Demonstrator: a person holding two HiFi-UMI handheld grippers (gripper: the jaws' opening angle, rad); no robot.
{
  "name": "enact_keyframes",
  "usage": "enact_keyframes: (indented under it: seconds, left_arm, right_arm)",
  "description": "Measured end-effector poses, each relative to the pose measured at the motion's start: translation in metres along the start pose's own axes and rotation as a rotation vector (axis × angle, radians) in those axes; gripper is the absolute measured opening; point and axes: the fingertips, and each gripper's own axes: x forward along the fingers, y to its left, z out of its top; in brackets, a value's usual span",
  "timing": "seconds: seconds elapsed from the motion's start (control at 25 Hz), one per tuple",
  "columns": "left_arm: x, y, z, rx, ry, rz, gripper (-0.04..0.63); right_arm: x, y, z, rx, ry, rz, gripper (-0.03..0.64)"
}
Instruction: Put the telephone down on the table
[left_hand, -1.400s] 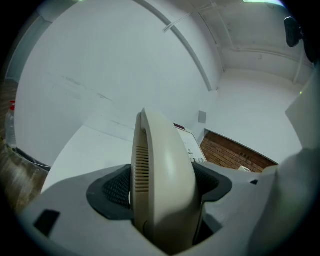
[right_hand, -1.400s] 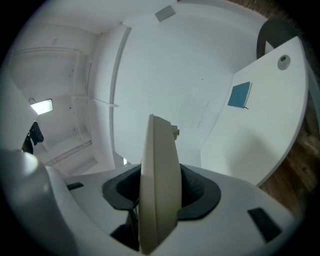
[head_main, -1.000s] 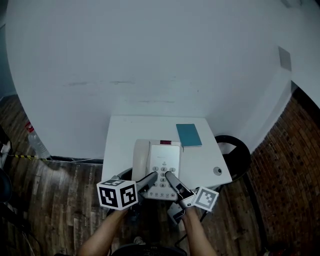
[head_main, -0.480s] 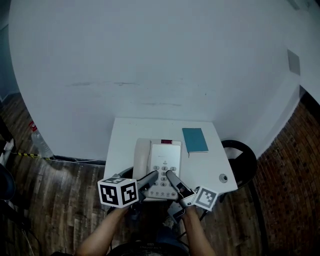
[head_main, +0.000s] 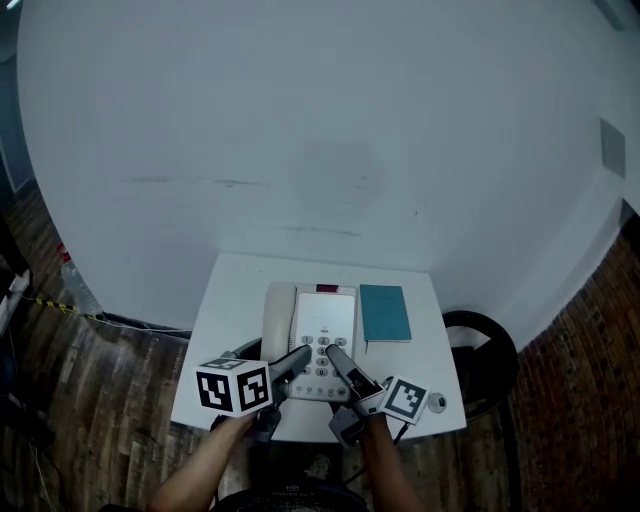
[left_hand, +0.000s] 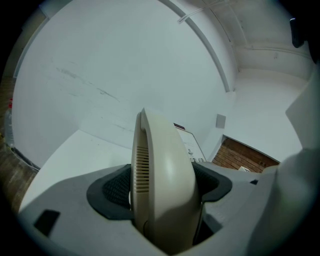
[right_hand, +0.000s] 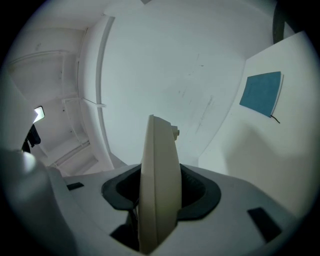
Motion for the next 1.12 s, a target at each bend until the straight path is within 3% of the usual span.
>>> enact_keyframes:
  seconds: [0.24, 0.56, 1.12]
  left_arm:
    - [0.054, -0.002, 0.015, -0.019, -0.007, 0.056, 0.377]
    - [0.098, 0.002, 0.02, -0.04, -0.011, 0.148, 0.379]
    - [0.124, 0.029, 0.006, -0.088, 0.034, 0.248, 0.377]
  right_arm:
    - [0.013, -0.03, 0.05, 0.042, 0.049, 0.016, 0.19]
    - [0.027, -0.062, 0.085, 0.095, 0.12, 0.047, 0.19]
    - [0.043, -0.105, 0.087, 0.174, 0.191, 0.054, 0.19]
